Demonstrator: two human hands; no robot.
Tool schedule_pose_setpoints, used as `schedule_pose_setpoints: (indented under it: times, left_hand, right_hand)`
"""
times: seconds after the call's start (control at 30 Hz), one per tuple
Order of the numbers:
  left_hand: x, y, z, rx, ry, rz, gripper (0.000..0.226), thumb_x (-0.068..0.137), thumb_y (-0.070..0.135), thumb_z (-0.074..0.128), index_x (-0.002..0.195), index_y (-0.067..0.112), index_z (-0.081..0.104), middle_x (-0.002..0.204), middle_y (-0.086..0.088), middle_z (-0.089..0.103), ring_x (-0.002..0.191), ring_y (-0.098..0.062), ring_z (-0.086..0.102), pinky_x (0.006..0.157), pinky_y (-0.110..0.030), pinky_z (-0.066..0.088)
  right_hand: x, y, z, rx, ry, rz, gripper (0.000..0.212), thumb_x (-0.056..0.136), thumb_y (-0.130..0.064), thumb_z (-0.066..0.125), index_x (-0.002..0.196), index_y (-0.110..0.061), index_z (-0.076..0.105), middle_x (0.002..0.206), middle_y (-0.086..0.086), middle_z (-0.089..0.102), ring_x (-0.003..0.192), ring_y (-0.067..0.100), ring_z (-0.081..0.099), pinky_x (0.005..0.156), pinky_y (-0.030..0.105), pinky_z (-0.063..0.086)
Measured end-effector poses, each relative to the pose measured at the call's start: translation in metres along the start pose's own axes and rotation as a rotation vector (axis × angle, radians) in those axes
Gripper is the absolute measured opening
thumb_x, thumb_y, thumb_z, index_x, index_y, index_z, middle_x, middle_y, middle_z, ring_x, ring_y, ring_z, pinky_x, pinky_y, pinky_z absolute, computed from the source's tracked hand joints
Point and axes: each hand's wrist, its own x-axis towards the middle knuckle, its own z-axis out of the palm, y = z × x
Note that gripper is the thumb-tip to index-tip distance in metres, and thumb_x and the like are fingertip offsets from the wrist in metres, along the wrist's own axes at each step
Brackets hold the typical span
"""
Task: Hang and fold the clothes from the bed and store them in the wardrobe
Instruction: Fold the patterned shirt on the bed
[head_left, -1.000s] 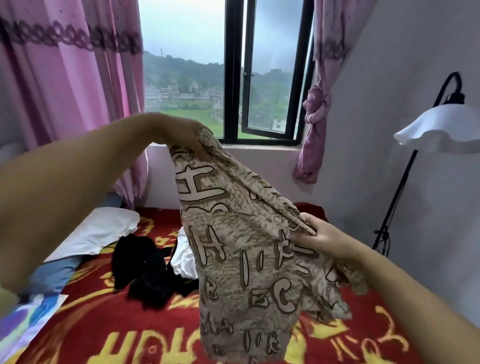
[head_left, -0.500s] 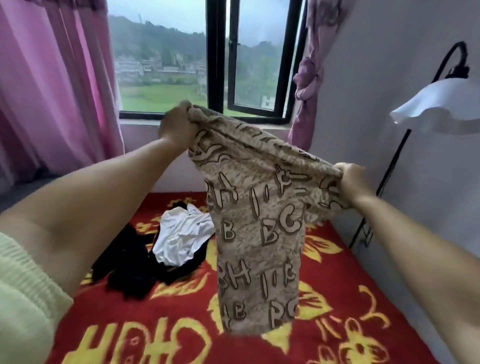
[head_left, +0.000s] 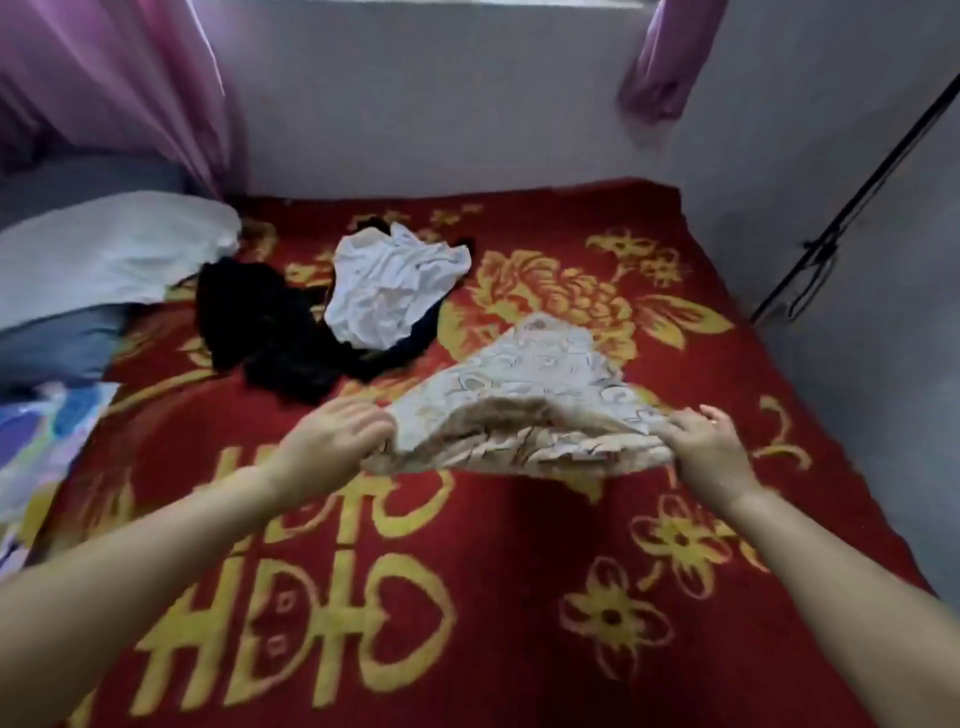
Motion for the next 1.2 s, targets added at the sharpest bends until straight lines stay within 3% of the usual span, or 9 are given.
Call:
schedule_pose_setpoints:
  times: [0.1, 0.17, 0.3, 0.5, 0.63, 0.77, 0.93, 1.03, 1.2]
  left_hand:
    - [-0.099, 0.038, 0.100, 0.052, -0.658, 0.021, 0.040, 0.081, 0.016, 0.045, 0.120, 0.018, 0.053, 0.124, -0.007, 0.061, 0.117, -0.020, 0.058, 0.104, -0.036, 0.032]
    - [-0.152, 0.061, 0.147, 0.009, -1.030, -0.055, 0.064, 0.085, 0.031, 0.057, 0.144, 0.023, 0.033, 0.151, -0.007, 0.035, 0.141, -0.018, 0.031, 0.116, -0.041, 0.021]
    - [-0.159, 0.096, 0.203, -0.071, -0.791, -0.094, 0.063, 0.052, 0.040, 0.078, 0.112, 0.024, 0.066, 0.104, 0.002, 0.070, 0.092, -0.015, 0.069, 0.080, -0.031, 0.055]
    - [-0.068, 0.146, 0.276, -0.102, -0.663, -0.155, 0.060, 0.048, 0.034, 0.086, 0.105, 0.019, 0.072, 0.108, -0.005, 0.071, 0.096, -0.020, 0.069, 0.081, -0.035, 0.056]
    - [-0.037, 0.171, 0.325, -0.103, -0.767, -0.415, 0.066, 0.093, 0.024, 0.046, 0.151, 0.012, 0.018, 0.159, -0.012, 0.014, 0.146, -0.024, 0.016, 0.115, -0.042, 0.019]
    - [-0.043, 0.169, 0.345, -0.137, -0.759, -0.528, 0.067, 0.096, 0.009, 0.032, 0.153, 0.012, -0.004, 0.160, -0.007, -0.010, 0.148, -0.021, -0.004, 0.117, -0.039, 0.011]
    - [-0.043, 0.157, 0.309, -0.341, -0.580, -0.420, 0.084, 0.061, -0.014, 0.071, 0.139, -0.002, 0.043, 0.146, -0.021, 0.040, 0.128, -0.031, 0.050, 0.098, -0.039, 0.049]
    - [-0.054, 0.162, 0.294, -0.238, -0.610, -0.218, 0.087, 0.035, 0.001, 0.085, 0.119, 0.003, 0.066, 0.125, -0.014, 0.063, 0.110, -0.024, 0.064, 0.083, -0.037, 0.057]
    - [-0.076, 0.185, 0.319, -0.228, -1.051, -0.215, 0.077, 0.090, 0.005, 0.038, 0.152, 0.013, -0.006, 0.158, -0.013, -0.018, 0.146, -0.025, -0.016, 0.117, -0.045, -0.005]
  right_hand:
    - [-0.072, -0.029, 0.107, -0.108, -0.755, 0.018, 0.057, 0.089, -0.018, 0.055, 0.142, -0.026, 0.038, 0.152, 0.000, 0.030, 0.143, 0.020, 0.024, 0.113, 0.058, 0.009]
    - [-0.114, -0.042, 0.152, -0.068, -0.972, 0.045, 0.063, 0.093, -0.035, 0.052, 0.149, -0.029, 0.023, 0.159, -0.007, 0.012, 0.147, 0.013, 0.007, 0.113, 0.060, 0.006]
    - [-0.141, -0.041, 0.190, 0.106, -0.771, 0.213, 0.045, 0.092, -0.023, 0.049, 0.136, -0.027, 0.048, 0.144, -0.004, 0.043, 0.134, 0.015, 0.038, 0.110, 0.038, 0.029]
    - [-0.083, -0.013, 0.219, 0.567, -0.524, 0.708, 0.036, 0.095, -0.016, 0.050, 0.129, -0.004, 0.053, 0.126, 0.016, 0.058, 0.117, 0.030, 0.053, 0.096, 0.036, 0.041]
    - [-0.055, -0.010, 0.256, 0.613, -0.597, 0.944, 0.043, 0.093, -0.034, 0.056, 0.126, -0.007, 0.050, 0.105, 0.010, 0.060, 0.099, 0.030, 0.056, 0.078, 0.032, 0.040]
    - [-0.049, -0.013, 0.260, 0.629, -0.374, 0.880, 0.012, 0.094, -0.024, 0.053, 0.089, -0.014, 0.054, 0.067, -0.002, 0.052, 0.065, 0.023, 0.048, 0.054, 0.030, 0.033]
    - [-0.072, -0.006, 0.209, 0.746, -0.145, 0.740, 0.012, 0.095, -0.020, 0.052, 0.084, -0.016, 0.054, 0.066, -0.004, 0.050, 0.056, 0.007, 0.042, 0.049, 0.018, 0.029]
    - [-0.110, 0.001, 0.195, 0.706, -0.269, 0.771, 0.011, 0.092, -0.016, 0.056, 0.081, -0.013, 0.056, 0.068, 0.004, 0.056, 0.062, 0.020, 0.049, 0.052, 0.024, 0.030]
    - [-0.161, -0.005, 0.226, 0.450, -0.716, 0.897, 0.022, 0.090, -0.020, 0.060, 0.105, -0.005, 0.060, 0.108, 0.018, 0.062, 0.106, 0.036, 0.056, 0.086, 0.037, 0.041]
